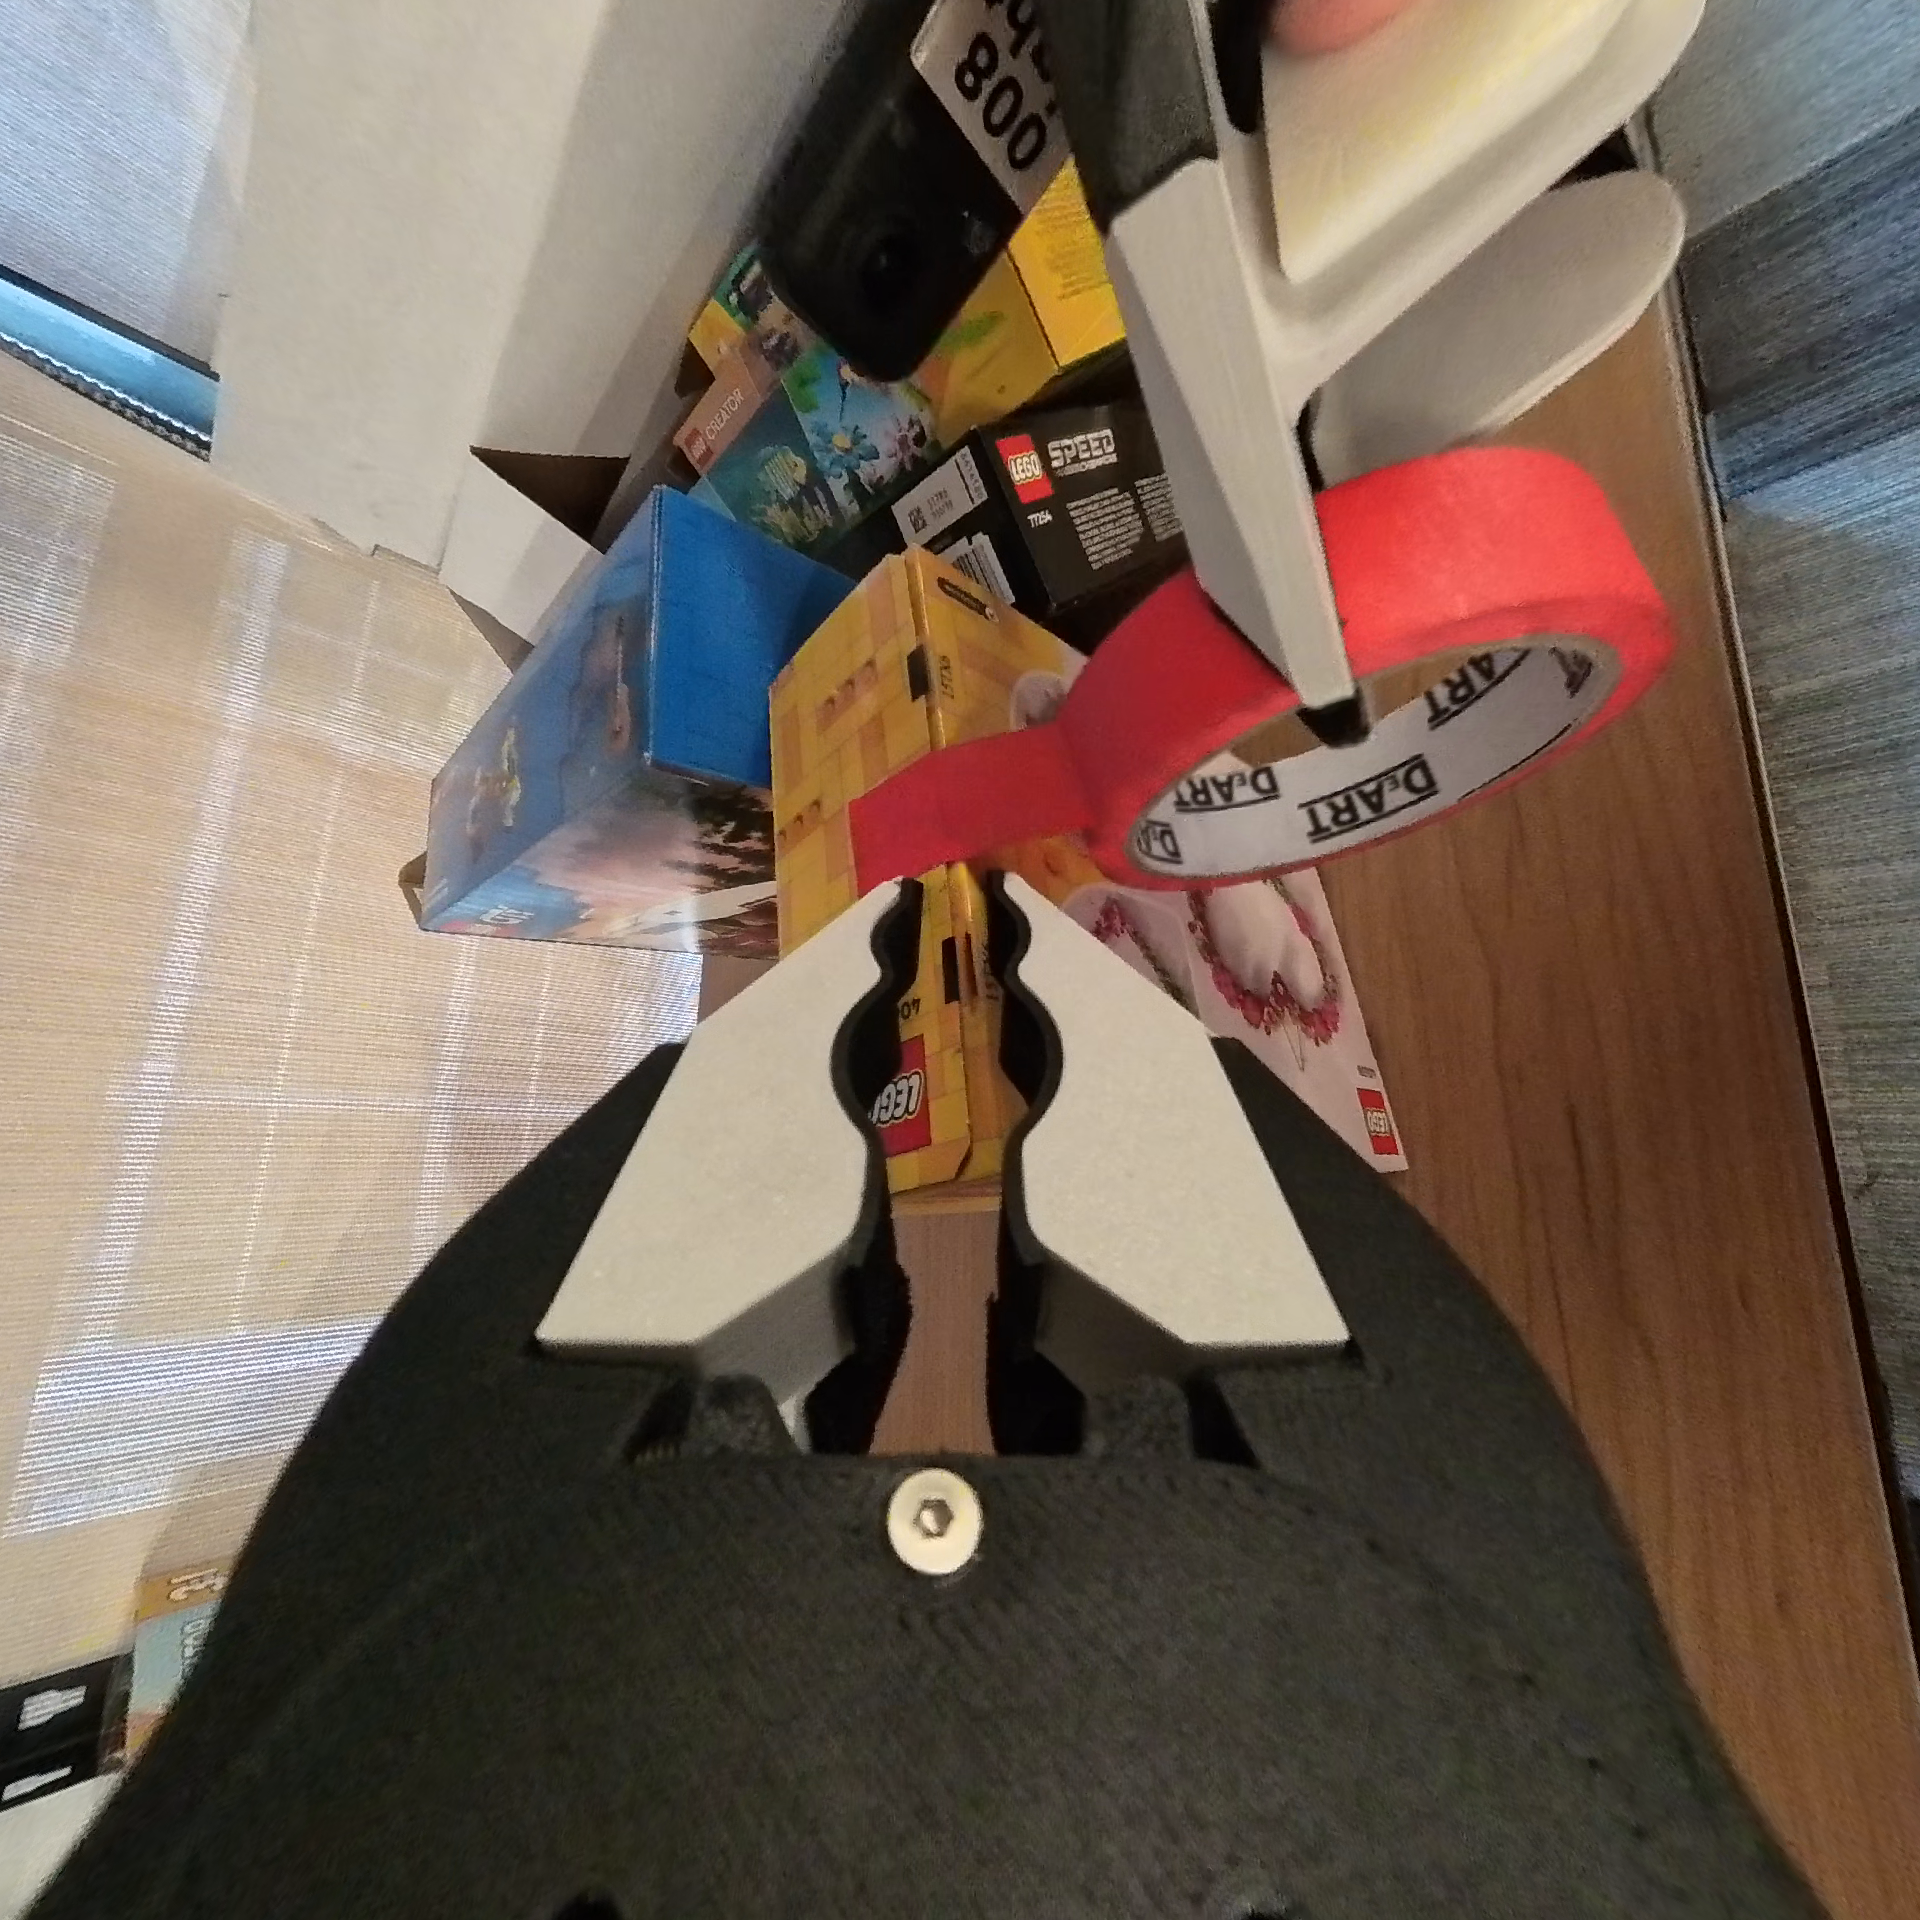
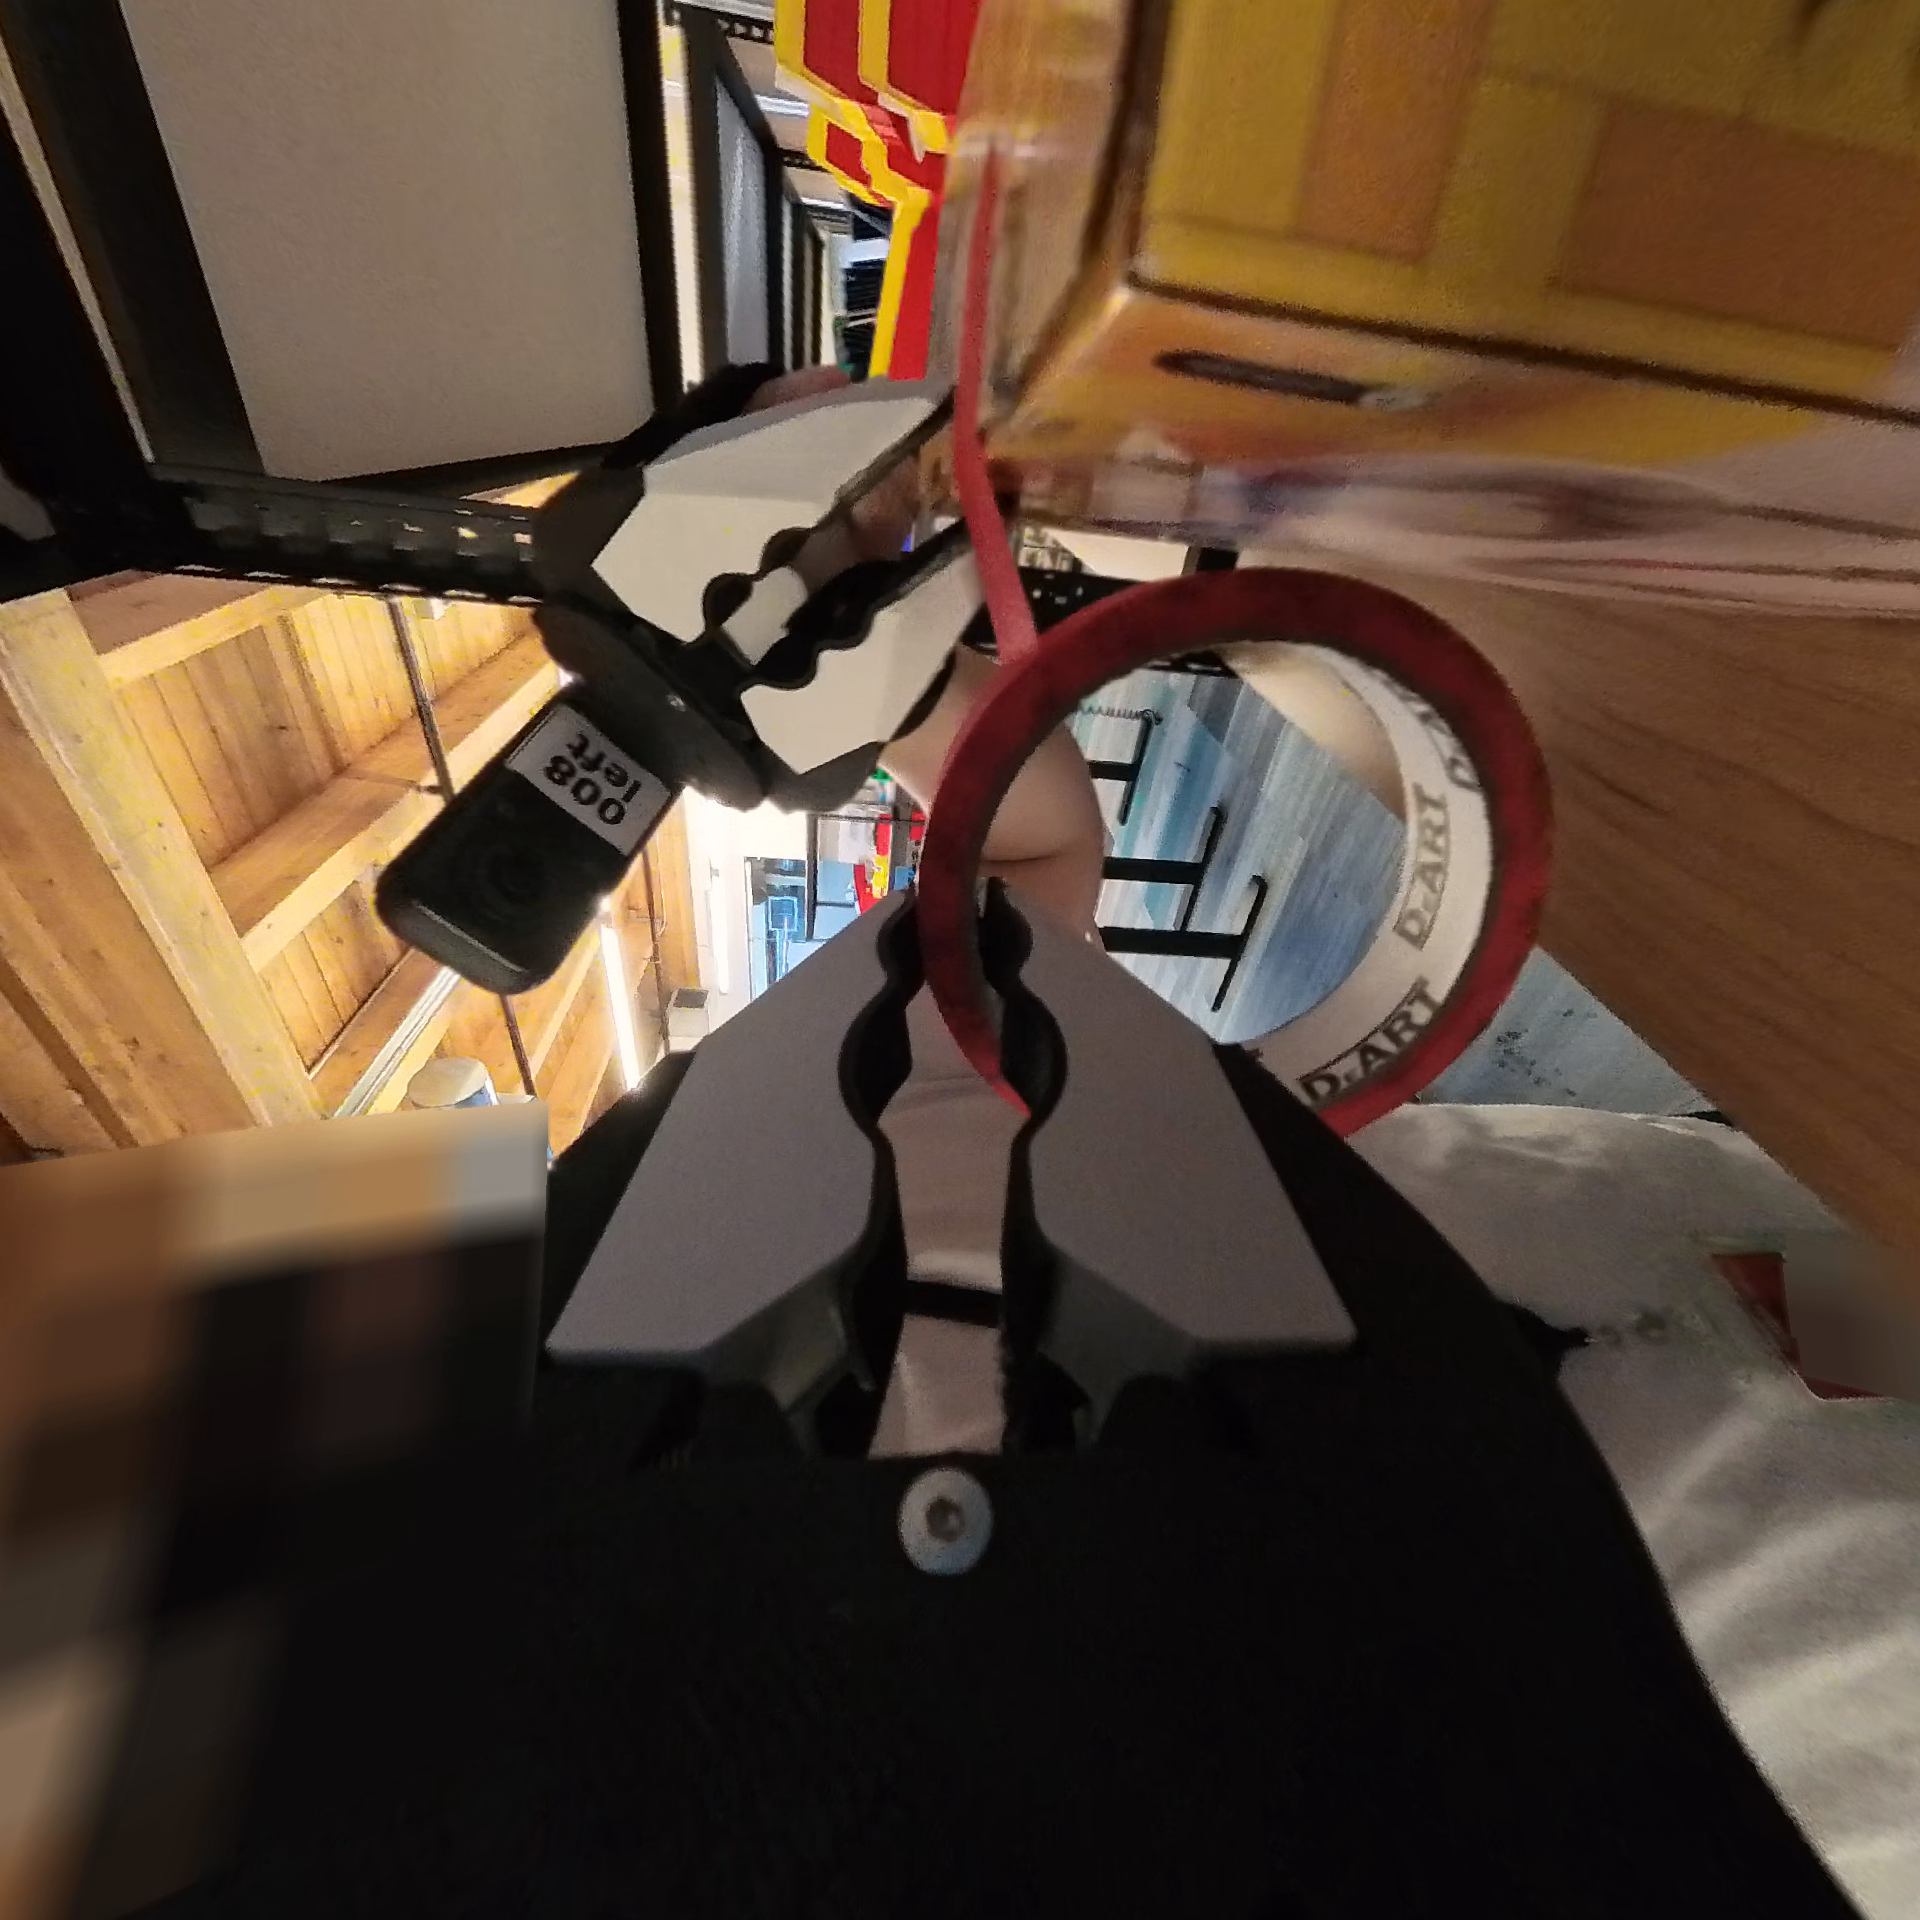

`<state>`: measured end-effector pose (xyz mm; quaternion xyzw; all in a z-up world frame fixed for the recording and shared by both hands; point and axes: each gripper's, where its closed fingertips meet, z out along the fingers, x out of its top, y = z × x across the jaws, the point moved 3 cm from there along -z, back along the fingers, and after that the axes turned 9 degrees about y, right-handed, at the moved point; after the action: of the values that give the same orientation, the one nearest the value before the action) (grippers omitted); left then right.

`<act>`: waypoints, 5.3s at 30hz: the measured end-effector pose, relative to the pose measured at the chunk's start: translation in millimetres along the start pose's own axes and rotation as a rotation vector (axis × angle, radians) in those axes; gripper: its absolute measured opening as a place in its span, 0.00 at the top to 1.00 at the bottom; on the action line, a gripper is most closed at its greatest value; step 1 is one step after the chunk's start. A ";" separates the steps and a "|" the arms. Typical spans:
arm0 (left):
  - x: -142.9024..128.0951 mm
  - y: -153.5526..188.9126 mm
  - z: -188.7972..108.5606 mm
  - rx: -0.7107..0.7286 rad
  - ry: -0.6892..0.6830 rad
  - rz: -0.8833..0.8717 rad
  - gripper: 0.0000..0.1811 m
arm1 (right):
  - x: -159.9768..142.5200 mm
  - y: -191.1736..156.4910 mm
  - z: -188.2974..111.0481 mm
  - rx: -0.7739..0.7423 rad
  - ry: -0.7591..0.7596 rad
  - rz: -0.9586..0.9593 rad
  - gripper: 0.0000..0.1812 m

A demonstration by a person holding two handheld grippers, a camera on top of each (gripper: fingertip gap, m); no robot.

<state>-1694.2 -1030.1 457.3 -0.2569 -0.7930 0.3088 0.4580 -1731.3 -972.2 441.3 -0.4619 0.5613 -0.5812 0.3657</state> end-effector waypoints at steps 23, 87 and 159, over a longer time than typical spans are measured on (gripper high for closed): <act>-10.1 -3.9 -2.0 -0.023 0.166 0.113 0.94 | 4.2 2.0 -9.0 0.178 0.038 -0.154 0.72; -15.2 -15.8 -8.3 0.043 0.395 0.065 0.82 | 91.1 -15.2 11.4 -0.356 0.035 -0.393 1.00; 141.6 267.8 241.2 0.487 1.043 -1.999 0.92 | -97.1 182.2 -306.0 -0.349 -0.598 -1.771 0.88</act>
<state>-1937.8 -812.4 249.5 0.4849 -0.2762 -0.1907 0.8076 -2008.5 -803.0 266.0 -0.8973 -0.0307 -0.4128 -0.1533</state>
